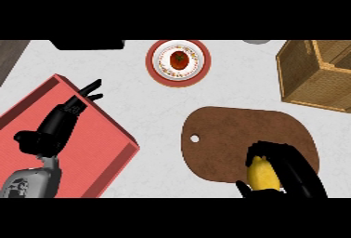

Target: Pick the lemon from the cutting board and place it in the basket

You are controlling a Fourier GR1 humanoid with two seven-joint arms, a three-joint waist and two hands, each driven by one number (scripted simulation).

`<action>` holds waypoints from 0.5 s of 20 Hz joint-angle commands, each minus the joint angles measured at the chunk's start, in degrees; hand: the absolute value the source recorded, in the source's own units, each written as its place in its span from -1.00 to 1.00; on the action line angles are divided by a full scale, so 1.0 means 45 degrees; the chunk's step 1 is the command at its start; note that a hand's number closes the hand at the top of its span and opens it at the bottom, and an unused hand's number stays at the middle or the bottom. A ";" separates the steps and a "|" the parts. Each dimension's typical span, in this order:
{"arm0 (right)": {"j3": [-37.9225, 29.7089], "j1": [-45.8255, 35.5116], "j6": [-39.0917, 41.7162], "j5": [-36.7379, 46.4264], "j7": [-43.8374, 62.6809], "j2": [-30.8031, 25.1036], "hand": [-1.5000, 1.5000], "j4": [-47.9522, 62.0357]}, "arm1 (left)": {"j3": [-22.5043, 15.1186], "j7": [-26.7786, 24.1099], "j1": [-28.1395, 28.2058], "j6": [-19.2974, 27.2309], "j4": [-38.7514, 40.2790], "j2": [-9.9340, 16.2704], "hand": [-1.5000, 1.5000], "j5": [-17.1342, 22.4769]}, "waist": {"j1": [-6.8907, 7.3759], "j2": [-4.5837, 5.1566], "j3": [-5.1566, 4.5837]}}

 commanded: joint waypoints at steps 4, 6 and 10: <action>-0.1401 0.1077 -0.0183 -0.3196 -0.0060 0.1017 1.00 -0.4340 | -0.0026 0.0005 0.0243 0.0204 -0.0408 -0.0038 0.00 -0.0211 | -0.0144 -0.0074 0.0008; -0.2135 0.1495 -0.0232 -0.3628 -0.0102 0.0868 1.00 -0.4873 | -0.0178 0.0436 -0.0381 0.0284 -0.0235 -0.0324 0.00 -0.0135 | -0.0065 -0.0009 0.0010; -0.3258 0.1433 0.1113 -0.5431 0.3286 0.0672 1.00 -0.8182 | 0.0247 -0.0136 0.0497 -0.0310 -0.0449 0.0191 0.00 0.0223 | 0.0073 0.0002 -0.0007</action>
